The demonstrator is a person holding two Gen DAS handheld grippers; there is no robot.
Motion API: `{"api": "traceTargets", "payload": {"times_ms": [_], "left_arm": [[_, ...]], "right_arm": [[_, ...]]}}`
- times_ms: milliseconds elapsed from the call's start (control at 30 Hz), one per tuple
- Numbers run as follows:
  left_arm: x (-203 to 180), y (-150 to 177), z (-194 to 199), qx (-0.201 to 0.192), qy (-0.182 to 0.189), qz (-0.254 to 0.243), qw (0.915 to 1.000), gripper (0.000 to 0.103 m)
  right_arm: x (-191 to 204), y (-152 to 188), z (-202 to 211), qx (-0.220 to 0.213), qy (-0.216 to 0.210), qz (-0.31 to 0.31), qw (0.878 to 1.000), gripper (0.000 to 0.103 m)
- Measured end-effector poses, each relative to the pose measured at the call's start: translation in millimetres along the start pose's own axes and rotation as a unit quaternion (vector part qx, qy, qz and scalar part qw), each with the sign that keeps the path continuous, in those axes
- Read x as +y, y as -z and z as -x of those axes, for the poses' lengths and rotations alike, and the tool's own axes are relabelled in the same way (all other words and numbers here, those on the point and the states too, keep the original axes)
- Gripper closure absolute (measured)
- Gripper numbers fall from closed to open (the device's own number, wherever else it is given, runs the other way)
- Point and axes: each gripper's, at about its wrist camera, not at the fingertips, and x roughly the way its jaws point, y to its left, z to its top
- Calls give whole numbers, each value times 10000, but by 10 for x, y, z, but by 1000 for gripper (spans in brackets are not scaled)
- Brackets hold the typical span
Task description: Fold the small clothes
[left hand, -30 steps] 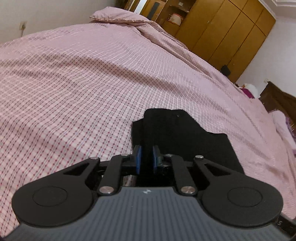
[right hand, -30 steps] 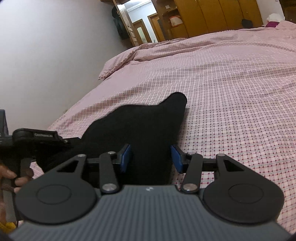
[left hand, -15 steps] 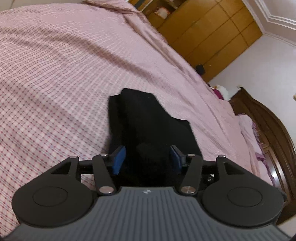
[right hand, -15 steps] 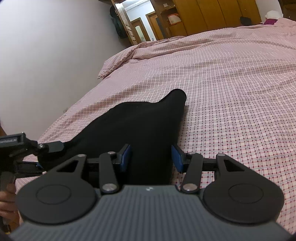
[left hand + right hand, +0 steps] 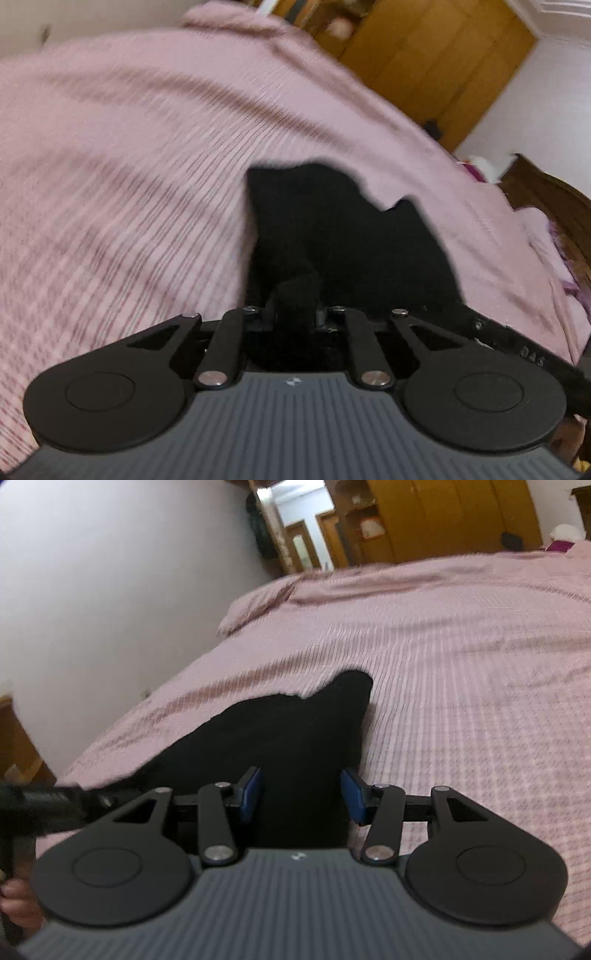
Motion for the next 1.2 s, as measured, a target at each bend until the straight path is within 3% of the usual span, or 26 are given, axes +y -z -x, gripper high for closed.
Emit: {"api": "traceTargets", "payload": {"times_ms": [33, 100, 200, 300, 367, 567, 667, 767, 900, 1100, 1167, 1200], "left_arm": [[25, 0, -11, -26, -2, 112, 9999, 77], [9, -35, -22, -69, -74, 21, 9999, 73], [-64, -80, -21, -47, -165, -236, 9996, 69], [-83, -124, 118, -136, -180, -185, 9996, 59], [-142, -207, 137, -237, -261, -156, 9993, 45], [-206, -357, 115, -364, -140, -277, 9989, 33], [-205, -412, -56, -92, 57, -274, 9996, 24], [-129, -411, -265, 253, 48, -75, 9996, 21], [-91, -388, -341, 223, 156, -56, 9996, 18], [-81, -377, -496, 362, 473, -52, 9982, 16], [-90, -377, -556, 450, 707, -22, 9965, 24], [-95, -371, -578, 504, 825, 24, 9953, 31]], "right_arm": [[-1, 52, -64, 92, 71, 21, 9999, 48], [-42, 139, -133, 154, 70, -102, 9998, 42], [-108, 152, -131, 242, -57, -438, 9987, 42], [-92, 106, -88, 296, -41, -373, 9989, 42], [-85, 75, -45, 302, -20, -323, 9990, 41], [-135, -68, 93, 60, -102, -446, 9989, 41], [-234, -101, 30, -116, 16, -695, 9975, 33], [-365, -112, -128, 127, -97, -1042, 9944, 31], [-490, 4, -285, 371, -551, -1555, 9856, 30], [-478, 38, -452, 346, -933, -1476, 9840, 30], [-459, 1, -498, 372, -1007, -1513, 9826, 34], [-455, -12, -522, 392, -1046, -1539, 9818, 45]]}}
